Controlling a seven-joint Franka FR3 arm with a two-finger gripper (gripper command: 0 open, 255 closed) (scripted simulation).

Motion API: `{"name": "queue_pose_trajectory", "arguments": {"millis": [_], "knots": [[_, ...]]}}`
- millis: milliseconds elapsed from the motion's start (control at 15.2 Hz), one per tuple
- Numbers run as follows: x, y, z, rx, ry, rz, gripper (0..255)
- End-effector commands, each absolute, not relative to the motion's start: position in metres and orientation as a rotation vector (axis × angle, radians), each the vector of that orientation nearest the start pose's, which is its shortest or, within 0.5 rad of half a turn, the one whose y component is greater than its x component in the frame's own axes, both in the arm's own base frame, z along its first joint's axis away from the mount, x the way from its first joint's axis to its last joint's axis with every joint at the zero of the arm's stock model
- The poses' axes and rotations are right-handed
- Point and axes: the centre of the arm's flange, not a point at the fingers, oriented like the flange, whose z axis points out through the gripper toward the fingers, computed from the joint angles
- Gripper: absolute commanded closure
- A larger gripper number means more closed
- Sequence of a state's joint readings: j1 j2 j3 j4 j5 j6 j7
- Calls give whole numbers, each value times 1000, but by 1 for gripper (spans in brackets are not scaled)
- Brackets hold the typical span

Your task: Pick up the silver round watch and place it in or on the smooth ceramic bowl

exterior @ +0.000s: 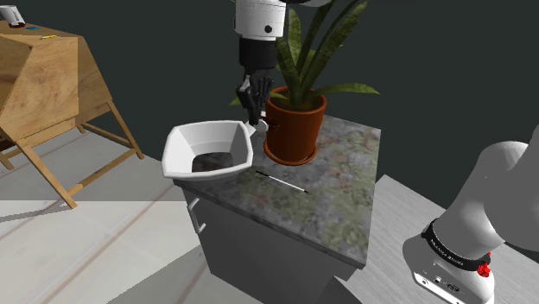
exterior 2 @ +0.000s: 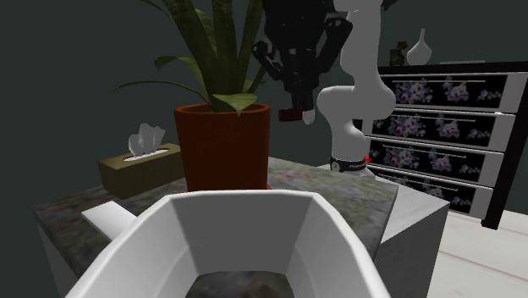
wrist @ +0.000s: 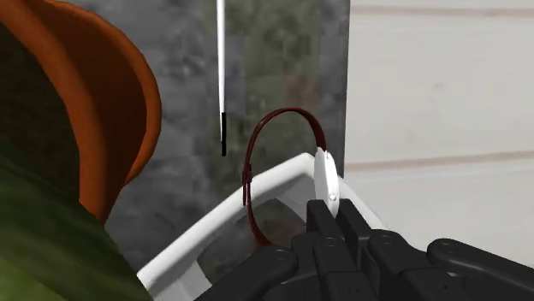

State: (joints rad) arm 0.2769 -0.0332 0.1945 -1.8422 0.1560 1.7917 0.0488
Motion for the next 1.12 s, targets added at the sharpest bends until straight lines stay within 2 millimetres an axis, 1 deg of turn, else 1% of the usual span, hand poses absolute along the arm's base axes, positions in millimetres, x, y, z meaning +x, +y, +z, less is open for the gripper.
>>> {"name": "queue_pose_trajectory", "arguments": {"millis": [0, 660, 1056], "knots": [[508, 276, 535, -2948, -577, 82, 255], [625, 343, 543, -2948, -577, 82, 255], [625, 343, 512, -2948, -577, 82, 255]]}}
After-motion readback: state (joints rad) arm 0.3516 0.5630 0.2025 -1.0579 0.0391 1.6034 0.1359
